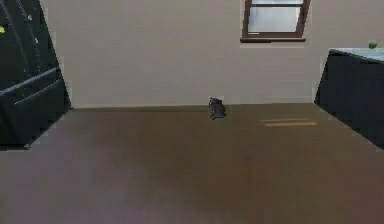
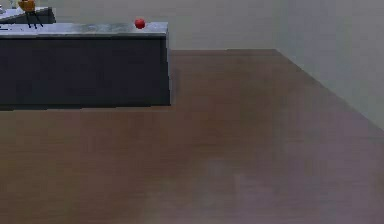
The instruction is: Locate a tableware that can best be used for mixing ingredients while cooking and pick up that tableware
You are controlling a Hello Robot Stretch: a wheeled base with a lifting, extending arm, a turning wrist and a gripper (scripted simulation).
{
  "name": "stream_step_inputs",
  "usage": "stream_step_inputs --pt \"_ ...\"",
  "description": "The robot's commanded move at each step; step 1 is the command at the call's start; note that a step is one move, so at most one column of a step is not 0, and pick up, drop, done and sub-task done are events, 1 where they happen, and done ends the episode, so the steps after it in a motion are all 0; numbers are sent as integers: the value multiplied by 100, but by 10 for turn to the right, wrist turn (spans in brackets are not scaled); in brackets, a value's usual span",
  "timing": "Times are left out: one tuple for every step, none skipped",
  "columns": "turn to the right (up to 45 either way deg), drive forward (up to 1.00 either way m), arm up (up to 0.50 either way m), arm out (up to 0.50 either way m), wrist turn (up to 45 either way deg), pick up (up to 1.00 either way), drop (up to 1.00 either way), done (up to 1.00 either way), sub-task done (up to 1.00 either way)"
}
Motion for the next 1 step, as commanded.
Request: stream_step_inputs --pt "-330 0 0 0 0 0 0 0 0"
